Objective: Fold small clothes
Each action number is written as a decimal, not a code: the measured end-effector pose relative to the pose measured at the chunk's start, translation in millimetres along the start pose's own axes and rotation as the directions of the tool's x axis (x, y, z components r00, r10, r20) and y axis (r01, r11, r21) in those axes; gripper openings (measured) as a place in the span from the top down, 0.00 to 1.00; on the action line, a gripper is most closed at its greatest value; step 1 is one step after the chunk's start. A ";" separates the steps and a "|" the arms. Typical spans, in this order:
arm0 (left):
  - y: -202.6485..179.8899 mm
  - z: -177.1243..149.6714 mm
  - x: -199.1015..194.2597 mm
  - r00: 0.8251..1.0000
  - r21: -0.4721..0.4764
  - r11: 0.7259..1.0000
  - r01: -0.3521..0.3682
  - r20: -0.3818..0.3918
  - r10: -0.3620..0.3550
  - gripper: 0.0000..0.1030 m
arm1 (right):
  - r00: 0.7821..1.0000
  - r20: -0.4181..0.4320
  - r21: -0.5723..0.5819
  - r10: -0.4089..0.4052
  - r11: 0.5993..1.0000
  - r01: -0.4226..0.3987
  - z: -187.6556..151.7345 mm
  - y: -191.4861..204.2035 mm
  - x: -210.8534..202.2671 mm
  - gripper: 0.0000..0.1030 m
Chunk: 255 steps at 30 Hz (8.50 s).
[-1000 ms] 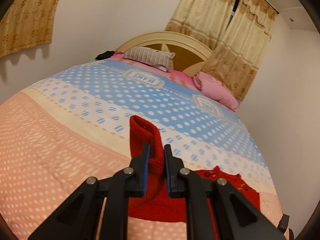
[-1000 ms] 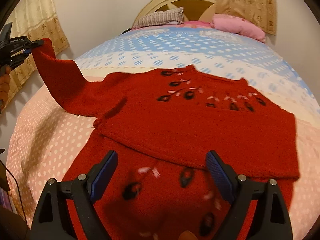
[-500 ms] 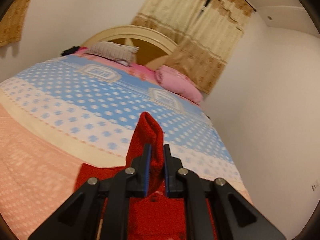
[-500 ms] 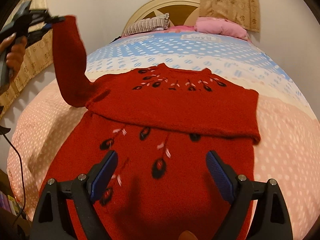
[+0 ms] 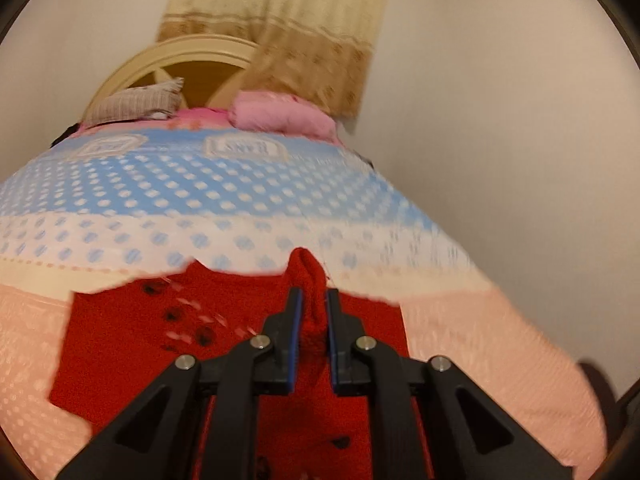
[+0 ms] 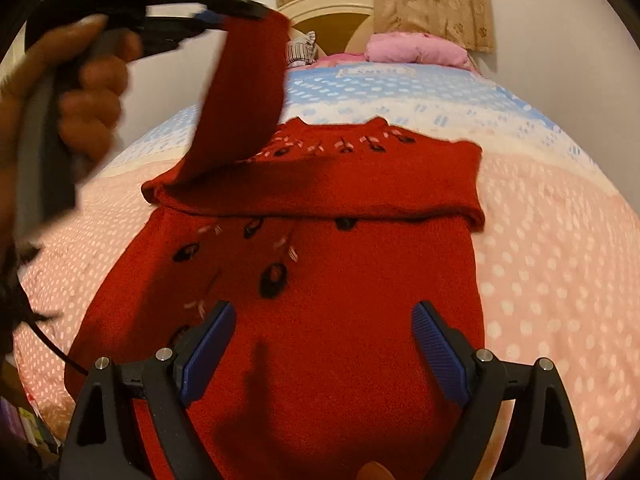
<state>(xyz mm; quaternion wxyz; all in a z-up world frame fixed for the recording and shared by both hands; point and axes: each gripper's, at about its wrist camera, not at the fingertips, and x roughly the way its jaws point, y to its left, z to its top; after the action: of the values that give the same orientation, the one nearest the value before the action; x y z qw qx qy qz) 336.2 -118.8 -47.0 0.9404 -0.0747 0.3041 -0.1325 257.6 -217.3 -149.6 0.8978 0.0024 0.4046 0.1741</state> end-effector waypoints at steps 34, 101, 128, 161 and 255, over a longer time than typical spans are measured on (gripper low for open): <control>190.0 -111.6 -30.5 0.921 -0.145 0.925 -0.351 -0.232 0.313 0.10 | 0.988 -0.106 0.228 0.109 0.970 -0.082 64.3 -23.7 69.6 0.78; 191.2 -94.7 -3.0 0.901 -0.038 0.916 -0.400 -0.196 0.386 0.00 | 0.992 -0.063 0.025 -0.110 0.993 0.112 98.9 -48.3 75.7 0.50; 175.3 -101.4 -27.0 0.902 0.014 0.915 -0.403 -0.160 0.400 0.00 | 0.994 -0.004 0.026 -0.112 0.993 0.112 67.8 -49.4 56.4 0.49; 138.1 -164.9 -89.6 0.904 0.106 0.922 -0.373 -0.181 0.387 0.00 | 0.997 -0.018 0.022 -0.073 0.997 0.073 -18.4 -17.9 -16.0 0.46; 140.8 -165.8 -205.2 0.991 -0.182 0.979 0.088 -0.080 -0.104 0.93 | 0.951 0.262 0.164 0.165 0.963 -0.212 -51.1 -37.5 -170.2 0.95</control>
<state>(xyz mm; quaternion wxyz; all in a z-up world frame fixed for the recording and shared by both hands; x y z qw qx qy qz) 106.7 66.0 -98.1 0.9079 -0.1672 0.3526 -0.1534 128.0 -313.0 -65.9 0.9157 0.1486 0.3029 0.2181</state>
